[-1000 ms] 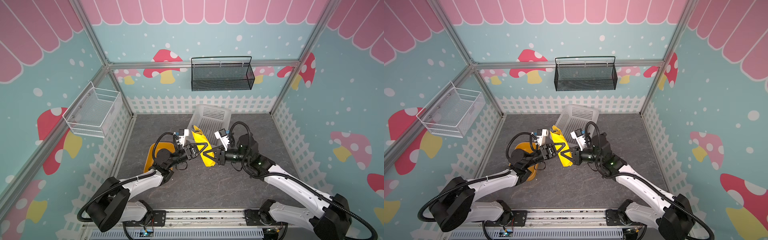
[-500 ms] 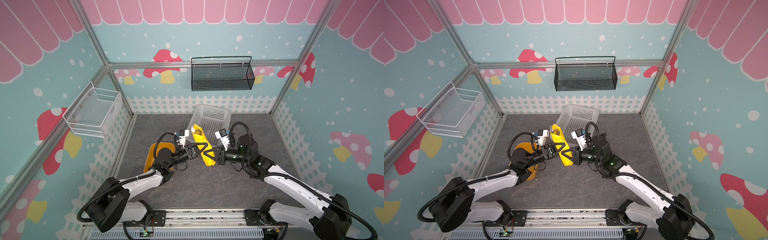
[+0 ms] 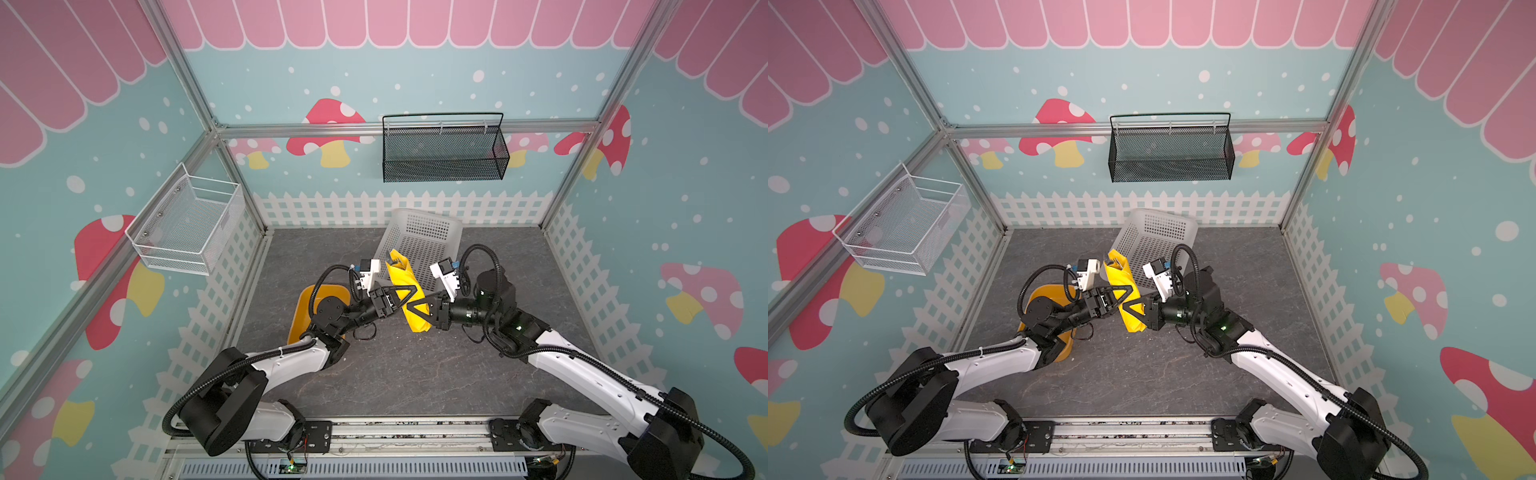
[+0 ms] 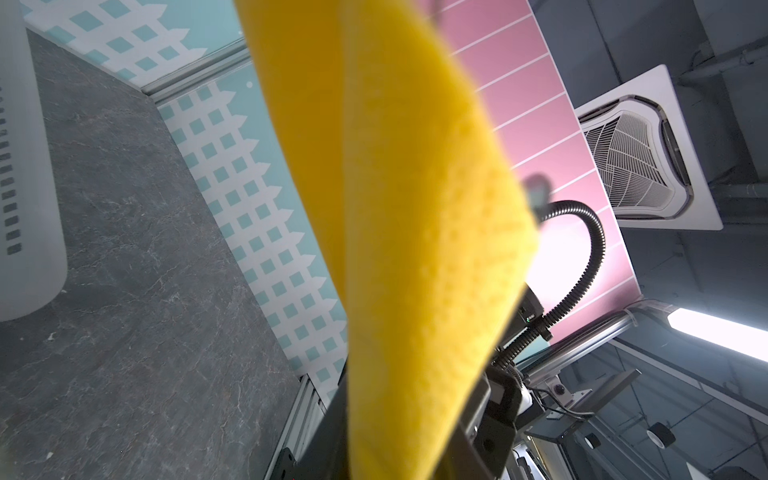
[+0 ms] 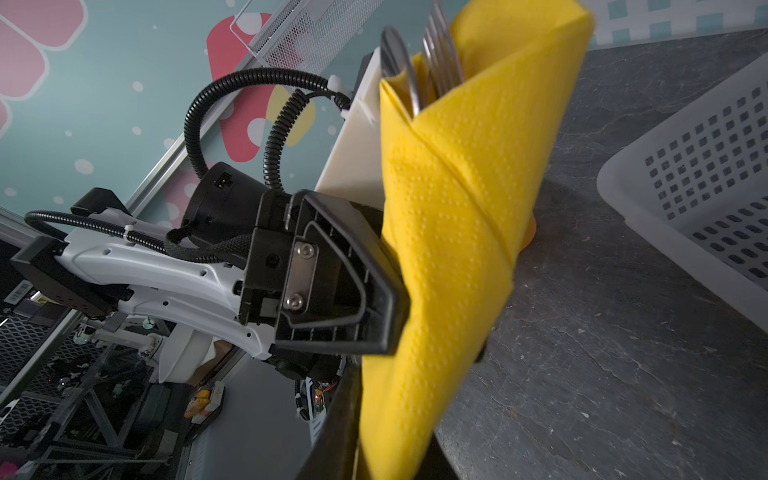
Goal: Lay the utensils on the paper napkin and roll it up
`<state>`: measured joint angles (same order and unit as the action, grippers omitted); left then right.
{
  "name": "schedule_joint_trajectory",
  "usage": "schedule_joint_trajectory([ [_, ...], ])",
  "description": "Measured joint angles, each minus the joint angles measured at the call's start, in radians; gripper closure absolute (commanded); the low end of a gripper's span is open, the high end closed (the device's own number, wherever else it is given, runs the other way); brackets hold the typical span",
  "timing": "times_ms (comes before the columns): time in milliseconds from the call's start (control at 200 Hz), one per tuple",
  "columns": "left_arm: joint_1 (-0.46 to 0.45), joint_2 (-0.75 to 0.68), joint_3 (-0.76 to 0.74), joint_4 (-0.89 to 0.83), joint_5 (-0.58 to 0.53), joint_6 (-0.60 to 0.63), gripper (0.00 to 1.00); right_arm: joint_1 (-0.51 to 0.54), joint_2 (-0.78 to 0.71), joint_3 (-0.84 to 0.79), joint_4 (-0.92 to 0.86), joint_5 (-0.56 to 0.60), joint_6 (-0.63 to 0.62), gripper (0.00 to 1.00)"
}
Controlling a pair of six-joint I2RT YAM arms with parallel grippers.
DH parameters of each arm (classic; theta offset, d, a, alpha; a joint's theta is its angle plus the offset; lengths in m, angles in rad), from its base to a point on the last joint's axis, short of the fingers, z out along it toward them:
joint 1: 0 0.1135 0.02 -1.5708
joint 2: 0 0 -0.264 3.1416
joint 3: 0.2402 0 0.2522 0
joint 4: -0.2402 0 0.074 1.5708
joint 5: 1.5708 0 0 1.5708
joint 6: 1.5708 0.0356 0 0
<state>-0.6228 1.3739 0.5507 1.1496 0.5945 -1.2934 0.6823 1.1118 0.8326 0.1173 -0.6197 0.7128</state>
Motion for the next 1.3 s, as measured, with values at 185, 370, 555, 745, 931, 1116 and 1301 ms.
schedule_joint_trajectory([
  [185, 0.0, 0.001, 0.0, 0.005, 0.005, -0.005, 0.85, 0.0, -0.02, -0.012, 0.009, 0.0, 0.001, 0.74],
  [370, 0.0, 0.0, 0.0, 0.007, 0.005, -0.005, 0.85, -0.002, -0.025, -0.015, 0.019, -0.013, 0.01, 0.63],
  [555, 0.0, -0.008, 0.0, 0.008, 0.01, 0.0, 0.85, -0.018, -0.025, -0.025, 0.028, -0.047, 0.031, 0.6],
  [745, 0.0, -0.009, 0.0, 0.014, 0.026, 0.001, 0.85, -0.029, -0.014, -0.032, 0.076, -0.101, 0.063, 0.61],
  [931, 0.0, -0.011, 0.0, 0.016, 0.032, 0.007, 0.85, -0.031, 0.006, -0.032, 0.114, -0.157, 0.086, 0.66],
  [1116, 0.0, -0.026, 0.0, 0.022, 0.032, 0.019, 0.85, -0.04, 0.009, -0.035, 0.121, -0.181, 0.104, 0.7],
  [1301, 0.0, -0.047, 0.0, 0.013, 0.031, 0.042, 0.84, -0.042, 0.007, -0.044, 0.124, -0.196, 0.116, 0.69],
])
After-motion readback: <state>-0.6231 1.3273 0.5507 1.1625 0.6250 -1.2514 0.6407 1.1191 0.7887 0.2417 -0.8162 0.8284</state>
